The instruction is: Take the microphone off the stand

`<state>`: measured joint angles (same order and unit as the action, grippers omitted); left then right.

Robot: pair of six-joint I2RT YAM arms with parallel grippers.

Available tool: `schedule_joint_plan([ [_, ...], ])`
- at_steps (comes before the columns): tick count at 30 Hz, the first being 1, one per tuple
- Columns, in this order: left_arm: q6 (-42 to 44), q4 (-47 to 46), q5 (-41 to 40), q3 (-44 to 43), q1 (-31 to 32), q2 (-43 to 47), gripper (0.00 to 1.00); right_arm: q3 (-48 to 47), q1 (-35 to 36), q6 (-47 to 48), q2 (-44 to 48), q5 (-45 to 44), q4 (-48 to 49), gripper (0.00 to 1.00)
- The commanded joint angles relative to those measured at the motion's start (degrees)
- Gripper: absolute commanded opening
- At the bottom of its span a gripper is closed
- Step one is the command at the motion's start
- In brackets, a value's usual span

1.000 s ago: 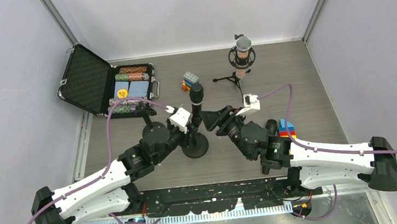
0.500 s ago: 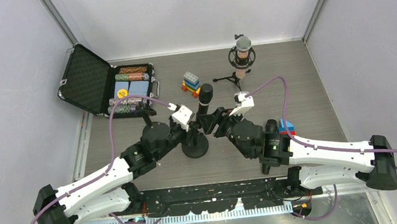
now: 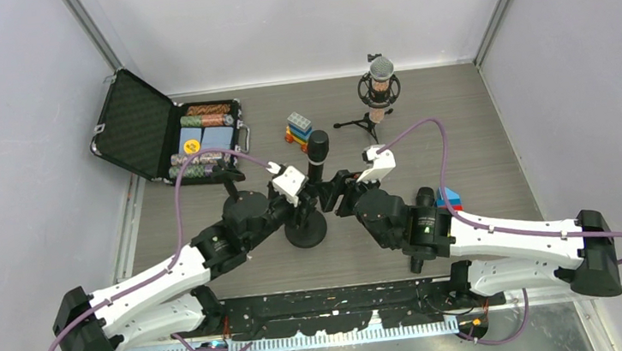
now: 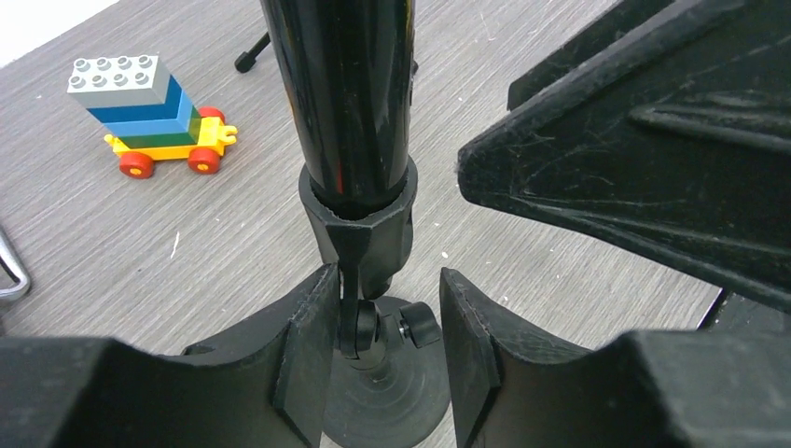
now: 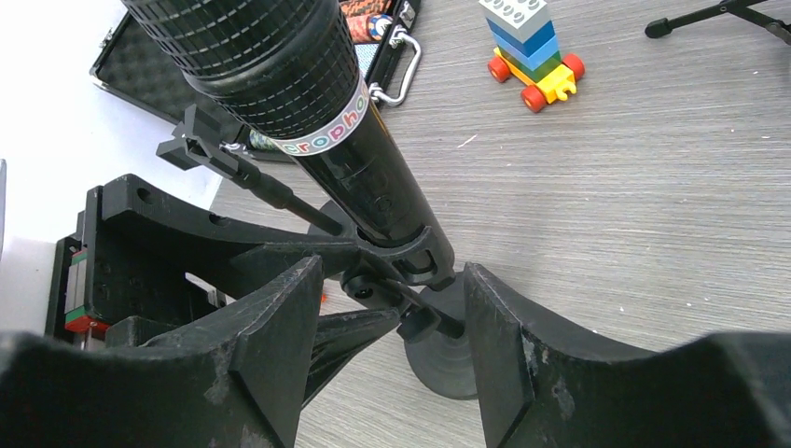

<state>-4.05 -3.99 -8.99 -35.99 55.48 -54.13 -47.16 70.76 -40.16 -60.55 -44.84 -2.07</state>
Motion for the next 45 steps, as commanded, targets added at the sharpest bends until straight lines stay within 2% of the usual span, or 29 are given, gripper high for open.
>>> schedule_joint_plan([
  [1, 0.1, 3.5, -0.5, -0.2, 0.0, -2.7, 0.44, -2.0, 0.0, 0.8, 0.2, -2.1, 0.8, 0.63],
  [4, 0.0, 3.8, -1.5, -0.9, 0.0, -3.5, 0.43, -1.6, -0.1, 0.7, 0.6, -2.2, 1.1, 0.63],
  [7, 0.0, 4.8, -3.1, -0.6, 0.0, -2.7, 0.53, -1.2, 0.0, 0.5, 1.1, -2.4, 1.5, 0.63],
  [13, -0.5, 4.4, -4.9, 0.1, 0.0, -1.7, 0.58, 0.1, 0.0, 0.3, 1.9, -2.8, 3.9, 0.63],
  [16, -1.1, 4.7, -5.9, -0.1, 0.0, -1.7, 0.68, 0.3, 0.0, 0.2, 2.0, -2.8, 4.4, 0.63],
  [22, -2.4, 3.2, -4.8, -0.7, 0.0, -0.7, 0.7, 0.5, 0.0, 0.2, 2.1, -3.4, 4.6, 0.63],
  [24, -2.4, 2.4, -4.6, -0.8, 0.0, -0.3, 0.65, 0.6, 0.0, 0.2, 2.1, -3.4, 4.8, 0.63],
  [29, -2.3, 1.2, -3.9, -0.4, 0.0, -1.0, 0.41, 0.8, 0.0, 0.7, 2.2, -3.5, 5.3, 0.63],
  [33, -2.3, 0.2, -1.9, 0.1, 0.0, -1.8, 0.27, 0.2, -0.1, 3.9, 1.5, -3.6, 6.2, 0.62],
  [40, -0.8, -2.1, 7.9, 2.5, 0.0, 1.7, 0.16, -0.4, -0.1, 7.8, -1.4, -4.3, 7.3, 0.68],
  [45, 0.3, -1.7, 15.4, 1.8, -0.1, 1.7, 0.11, 3.0, -0.1, 11.0, -1.4, -5.2, 14.2, 0.68],
])
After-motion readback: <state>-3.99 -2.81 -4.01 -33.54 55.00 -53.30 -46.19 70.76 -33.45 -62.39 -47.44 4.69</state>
